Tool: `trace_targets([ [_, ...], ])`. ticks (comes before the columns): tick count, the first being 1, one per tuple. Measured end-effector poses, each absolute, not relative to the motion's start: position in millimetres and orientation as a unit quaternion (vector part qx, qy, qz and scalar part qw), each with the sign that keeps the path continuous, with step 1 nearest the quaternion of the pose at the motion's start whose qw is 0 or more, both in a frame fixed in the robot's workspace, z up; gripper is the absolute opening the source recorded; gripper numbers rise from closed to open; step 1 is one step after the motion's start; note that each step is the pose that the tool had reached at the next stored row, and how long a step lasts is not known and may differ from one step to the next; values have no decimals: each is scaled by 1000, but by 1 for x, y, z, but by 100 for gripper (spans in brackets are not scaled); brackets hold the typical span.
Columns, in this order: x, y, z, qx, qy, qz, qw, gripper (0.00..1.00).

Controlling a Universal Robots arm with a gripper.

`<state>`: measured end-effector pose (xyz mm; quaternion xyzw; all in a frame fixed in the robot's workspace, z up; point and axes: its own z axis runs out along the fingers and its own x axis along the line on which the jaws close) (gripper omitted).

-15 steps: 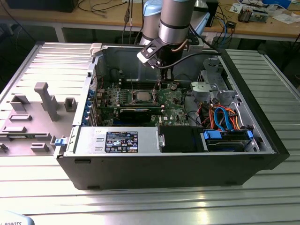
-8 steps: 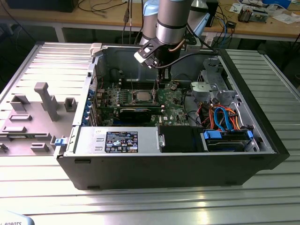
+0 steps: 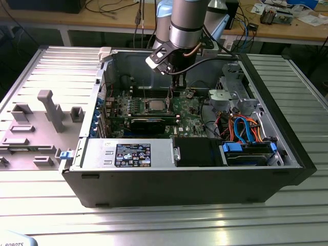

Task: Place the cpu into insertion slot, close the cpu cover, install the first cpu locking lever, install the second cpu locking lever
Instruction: 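Close the cpu cover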

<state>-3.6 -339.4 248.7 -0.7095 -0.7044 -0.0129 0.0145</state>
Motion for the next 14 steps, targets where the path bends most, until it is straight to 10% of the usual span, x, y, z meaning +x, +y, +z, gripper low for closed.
trace_targets([
  [14, -13, -339, 248, -709, -704, -13, 14, 11],
])
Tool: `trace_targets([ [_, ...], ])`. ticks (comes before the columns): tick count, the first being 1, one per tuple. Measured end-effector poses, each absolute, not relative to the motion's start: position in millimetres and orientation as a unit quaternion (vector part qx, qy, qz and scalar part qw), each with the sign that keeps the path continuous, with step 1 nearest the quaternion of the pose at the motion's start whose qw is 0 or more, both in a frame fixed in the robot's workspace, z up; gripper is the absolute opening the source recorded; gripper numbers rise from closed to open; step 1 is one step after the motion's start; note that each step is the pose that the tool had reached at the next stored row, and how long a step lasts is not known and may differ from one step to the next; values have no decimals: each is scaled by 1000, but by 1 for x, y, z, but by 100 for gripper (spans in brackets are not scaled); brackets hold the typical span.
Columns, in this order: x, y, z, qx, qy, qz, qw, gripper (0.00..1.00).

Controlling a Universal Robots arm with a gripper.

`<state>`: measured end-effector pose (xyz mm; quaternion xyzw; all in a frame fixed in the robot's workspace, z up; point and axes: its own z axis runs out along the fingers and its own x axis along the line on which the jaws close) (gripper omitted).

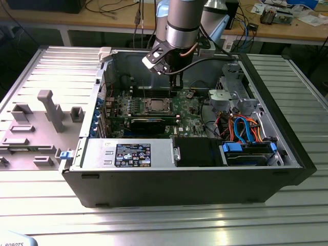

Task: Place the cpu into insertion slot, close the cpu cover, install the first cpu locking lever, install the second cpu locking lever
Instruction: 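Close the cpu cover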

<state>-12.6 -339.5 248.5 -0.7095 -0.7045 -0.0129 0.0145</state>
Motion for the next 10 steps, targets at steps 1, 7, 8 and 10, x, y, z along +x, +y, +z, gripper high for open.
trace_targets([
  [1, -14, -340, 248, -709, -704, -13, 14, 11],
  [7, -20, -339, 245, -709, -704, -13, 15, 11],
  [8, -21, -339, 245, -709, -704, -13, 15, 11],
  [10, -21, -339, 245, -709, -705, -13, 15, 11],
])
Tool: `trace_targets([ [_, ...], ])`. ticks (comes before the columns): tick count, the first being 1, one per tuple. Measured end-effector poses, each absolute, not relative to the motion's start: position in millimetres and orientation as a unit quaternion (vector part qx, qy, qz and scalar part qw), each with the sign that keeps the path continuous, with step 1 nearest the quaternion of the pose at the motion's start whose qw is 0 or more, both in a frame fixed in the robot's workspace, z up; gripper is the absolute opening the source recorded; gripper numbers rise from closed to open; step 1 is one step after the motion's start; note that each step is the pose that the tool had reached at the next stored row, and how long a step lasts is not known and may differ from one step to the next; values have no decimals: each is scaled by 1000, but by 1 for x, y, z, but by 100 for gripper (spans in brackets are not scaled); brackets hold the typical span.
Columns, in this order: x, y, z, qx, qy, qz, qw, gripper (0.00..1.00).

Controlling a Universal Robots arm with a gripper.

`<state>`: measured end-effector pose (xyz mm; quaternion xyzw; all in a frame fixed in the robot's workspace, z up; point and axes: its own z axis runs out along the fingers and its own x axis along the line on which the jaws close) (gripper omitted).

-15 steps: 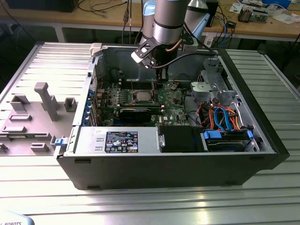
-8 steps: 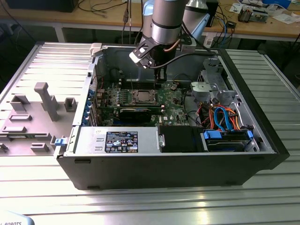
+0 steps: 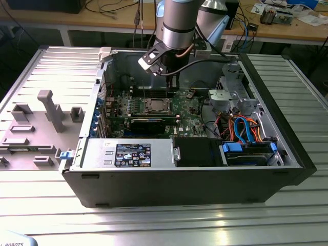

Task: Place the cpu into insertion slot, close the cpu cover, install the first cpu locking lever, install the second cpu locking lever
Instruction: 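Close the cpu cover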

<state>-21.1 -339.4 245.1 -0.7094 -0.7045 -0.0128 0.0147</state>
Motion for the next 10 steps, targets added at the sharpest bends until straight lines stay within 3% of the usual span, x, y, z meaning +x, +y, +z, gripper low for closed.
trace_targets([
  [10, -22, -339, 245, -709, -705, -13, 15, 11],
])
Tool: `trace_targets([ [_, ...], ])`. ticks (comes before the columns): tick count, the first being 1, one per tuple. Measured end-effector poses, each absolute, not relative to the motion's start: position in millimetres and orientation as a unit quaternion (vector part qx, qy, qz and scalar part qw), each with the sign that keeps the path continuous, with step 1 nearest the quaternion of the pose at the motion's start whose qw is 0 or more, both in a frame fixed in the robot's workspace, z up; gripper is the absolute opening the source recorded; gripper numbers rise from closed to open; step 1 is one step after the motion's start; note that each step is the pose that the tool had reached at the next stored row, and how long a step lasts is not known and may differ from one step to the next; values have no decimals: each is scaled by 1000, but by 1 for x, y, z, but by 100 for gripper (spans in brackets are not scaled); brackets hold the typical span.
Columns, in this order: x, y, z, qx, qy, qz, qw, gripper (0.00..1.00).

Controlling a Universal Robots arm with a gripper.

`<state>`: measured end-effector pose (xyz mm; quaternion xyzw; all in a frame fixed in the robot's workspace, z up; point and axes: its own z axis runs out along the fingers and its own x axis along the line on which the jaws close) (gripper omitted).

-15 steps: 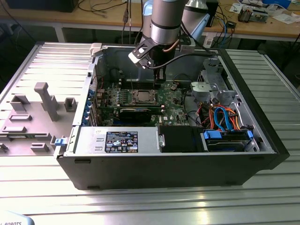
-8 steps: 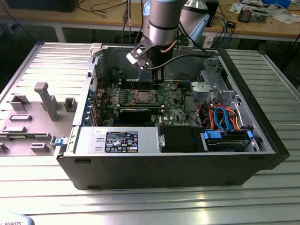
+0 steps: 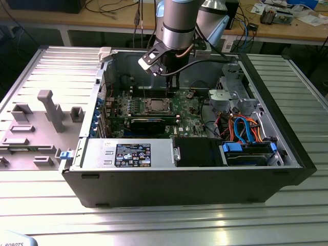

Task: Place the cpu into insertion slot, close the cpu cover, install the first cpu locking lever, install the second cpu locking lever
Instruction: 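Close the cpu cover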

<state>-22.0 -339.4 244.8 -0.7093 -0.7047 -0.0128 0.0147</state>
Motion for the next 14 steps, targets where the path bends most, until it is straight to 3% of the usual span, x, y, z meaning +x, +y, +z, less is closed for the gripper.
trace_targets([
  [14, -41, -339, 242, -707, -707, -13, 15, 11],
])
